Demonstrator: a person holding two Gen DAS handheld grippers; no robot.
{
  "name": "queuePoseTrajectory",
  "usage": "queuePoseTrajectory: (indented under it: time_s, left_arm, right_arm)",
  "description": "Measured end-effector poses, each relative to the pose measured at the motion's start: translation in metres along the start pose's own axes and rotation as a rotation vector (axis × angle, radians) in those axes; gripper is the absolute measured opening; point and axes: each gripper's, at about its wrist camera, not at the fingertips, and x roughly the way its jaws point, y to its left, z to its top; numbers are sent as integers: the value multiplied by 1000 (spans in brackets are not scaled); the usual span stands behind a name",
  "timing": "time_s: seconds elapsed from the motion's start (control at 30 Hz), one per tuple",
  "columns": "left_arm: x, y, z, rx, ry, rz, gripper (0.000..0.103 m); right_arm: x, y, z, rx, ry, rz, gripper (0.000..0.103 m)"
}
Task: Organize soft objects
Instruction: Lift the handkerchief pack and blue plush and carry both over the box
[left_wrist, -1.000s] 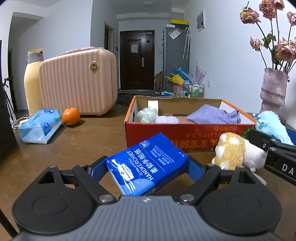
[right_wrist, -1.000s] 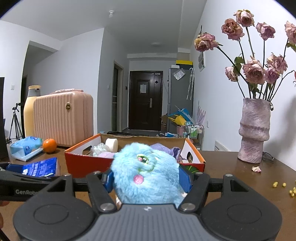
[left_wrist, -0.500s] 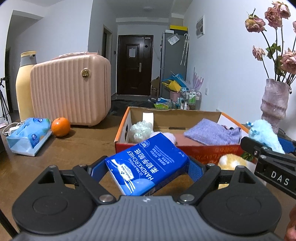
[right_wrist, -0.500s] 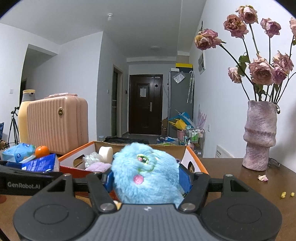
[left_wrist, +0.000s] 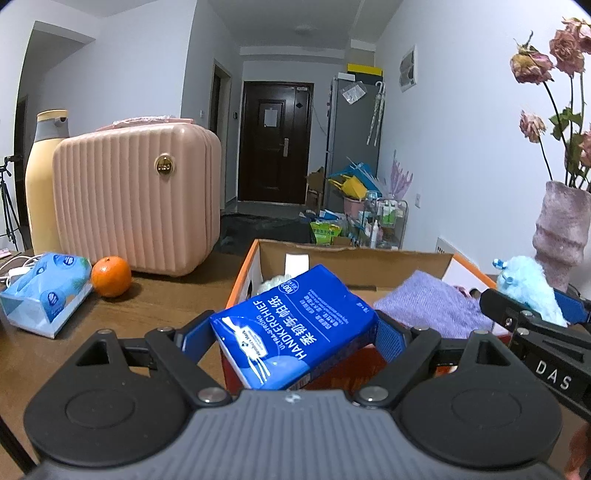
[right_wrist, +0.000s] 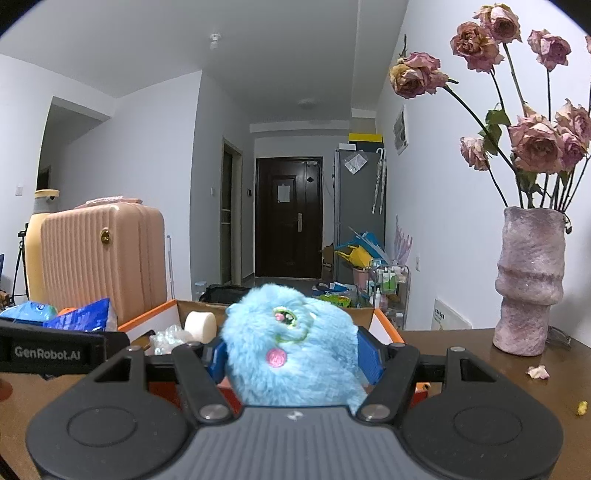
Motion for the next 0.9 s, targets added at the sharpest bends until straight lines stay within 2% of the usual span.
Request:
queuePoseTrajectory:
  time_s: [0.9]
  left_arm:
    - [63,-20,33,-32,-49,15,89]
  right_arm:
    - [74,-19,26,25,-10,18,67]
